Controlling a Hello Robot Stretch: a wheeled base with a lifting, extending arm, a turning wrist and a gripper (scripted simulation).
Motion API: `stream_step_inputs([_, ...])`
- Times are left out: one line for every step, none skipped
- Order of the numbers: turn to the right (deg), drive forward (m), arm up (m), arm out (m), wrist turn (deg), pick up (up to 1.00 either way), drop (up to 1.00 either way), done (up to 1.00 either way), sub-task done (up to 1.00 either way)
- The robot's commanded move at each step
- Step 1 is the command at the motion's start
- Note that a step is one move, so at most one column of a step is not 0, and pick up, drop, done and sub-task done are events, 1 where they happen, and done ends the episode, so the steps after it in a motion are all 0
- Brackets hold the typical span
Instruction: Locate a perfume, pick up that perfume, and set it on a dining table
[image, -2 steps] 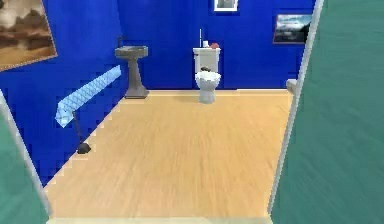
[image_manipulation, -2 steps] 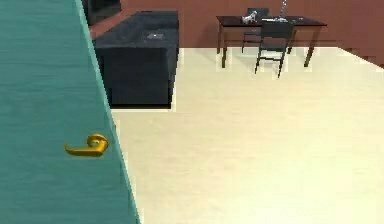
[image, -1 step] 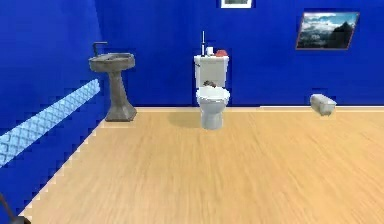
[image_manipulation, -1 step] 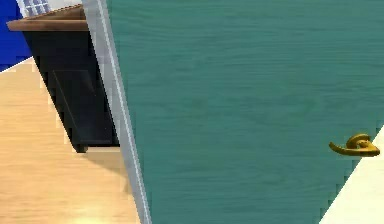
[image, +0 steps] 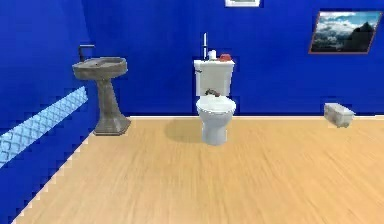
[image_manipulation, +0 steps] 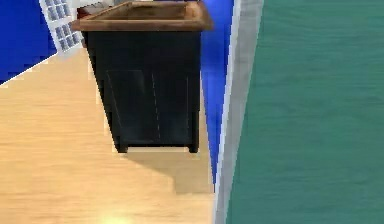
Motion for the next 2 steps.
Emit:
stream_step_inputs([12.0, 0.00, 0.00, 0.00, 0.0, 0.00, 0.00, 0.00, 0.00])
stream_step_inputs([0.0, 1.00, 0.00, 0.00, 0.0, 0.00, 0.00, 0.00, 0.00])
